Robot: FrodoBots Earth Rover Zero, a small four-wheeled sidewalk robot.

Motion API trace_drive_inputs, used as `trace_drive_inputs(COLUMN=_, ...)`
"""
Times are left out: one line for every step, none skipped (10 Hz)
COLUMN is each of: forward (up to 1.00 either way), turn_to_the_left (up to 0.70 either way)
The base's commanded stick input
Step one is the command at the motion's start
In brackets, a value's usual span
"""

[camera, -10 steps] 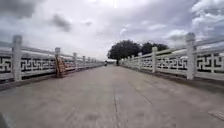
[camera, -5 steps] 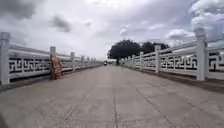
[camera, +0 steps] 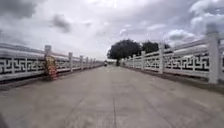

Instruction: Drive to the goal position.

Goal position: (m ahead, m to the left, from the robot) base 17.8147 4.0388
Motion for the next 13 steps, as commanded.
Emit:
trace_drive_inputs(forward=0.70, turn_to_the_left=0.00)
trace_drive_inputs(forward=0.70, turn_to_the_left=0.00)
trace_drive_inputs(forward=0.70, turn_to_the_left=0.00)
trace_drive_inputs(forward=0.70, turn_to_the_left=0.00)
trace_drive_inputs(forward=0.70, turn_to_the_left=0.00)
trace_drive_inputs(forward=0.70, turn_to_the_left=0.00)
trace_drive_inputs(forward=0.70, turn_to_the_left=0.00)
trace_drive_inputs(forward=0.70, turn_to_the_left=0.00)
trace_drive_inputs(forward=0.70, turn_to_the_left=0.00)
trace_drive_inputs(forward=0.70, turn_to_the_left=0.00)
trace_drive_inputs(forward=0.70, turn_to_the_left=0.00)
trace_drive_inputs(forward=0.70, turn_to_the_left=0.00)
trace_drive_inputs(forward=0.70, turn_to_the_left=0.00)
